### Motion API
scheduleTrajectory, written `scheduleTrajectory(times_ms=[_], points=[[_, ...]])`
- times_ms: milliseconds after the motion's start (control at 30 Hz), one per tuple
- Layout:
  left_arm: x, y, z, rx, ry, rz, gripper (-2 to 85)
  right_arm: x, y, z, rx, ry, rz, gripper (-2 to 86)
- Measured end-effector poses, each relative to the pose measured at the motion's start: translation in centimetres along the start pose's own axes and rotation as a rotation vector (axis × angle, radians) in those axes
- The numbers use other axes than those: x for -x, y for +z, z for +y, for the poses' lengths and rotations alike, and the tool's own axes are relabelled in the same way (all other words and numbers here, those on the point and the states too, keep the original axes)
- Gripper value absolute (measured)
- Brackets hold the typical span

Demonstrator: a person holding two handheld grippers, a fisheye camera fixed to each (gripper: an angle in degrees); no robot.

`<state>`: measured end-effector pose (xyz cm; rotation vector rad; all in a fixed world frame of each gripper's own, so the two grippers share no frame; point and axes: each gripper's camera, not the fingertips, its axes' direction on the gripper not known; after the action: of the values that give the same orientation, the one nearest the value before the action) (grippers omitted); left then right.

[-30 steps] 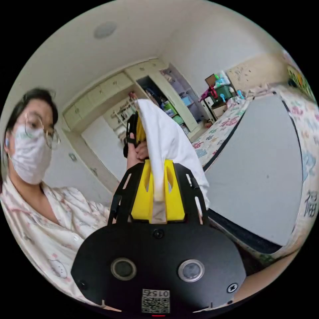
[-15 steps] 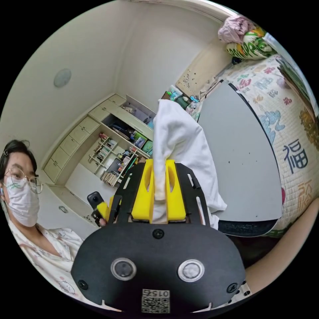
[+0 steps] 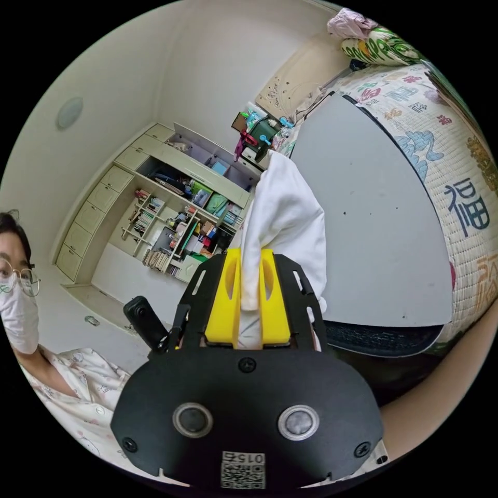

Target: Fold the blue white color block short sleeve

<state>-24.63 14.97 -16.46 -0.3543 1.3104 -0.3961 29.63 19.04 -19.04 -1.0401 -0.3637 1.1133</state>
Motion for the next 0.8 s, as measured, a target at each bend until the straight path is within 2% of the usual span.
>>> scheduleTrajectory(times_ms=[100,233,567,700,800], points=[[-0.1,-0.7,-0.6,0.003,0.008,-0.054,12.0,1.4,0.9,-0.1,0.03,-0.022,0.004,6.1],[3.8,-2.5,-0.5,-0.037,-0.091,0.025,11.2,3.1,1.5,0.3,0.048,-0.029,-0.01,6.1],[7.5,-7.3,2.6,-0.066,-0.118,0.085,1.3,7.5,1.6,3.5,0.052,-0.063,-0.01,6.1],[8.7,-12.6,6.0,-0.12,-0.134,-0.008,0.4,9.6,0.9,5.3,0.06,-0.118,0.028,5.6],[9.9,-16.8,9.0,-0.148,-0.163,-0.077,0.0,11.2,0.7,7.1,0.03,-0.162,0.148,4.8]])
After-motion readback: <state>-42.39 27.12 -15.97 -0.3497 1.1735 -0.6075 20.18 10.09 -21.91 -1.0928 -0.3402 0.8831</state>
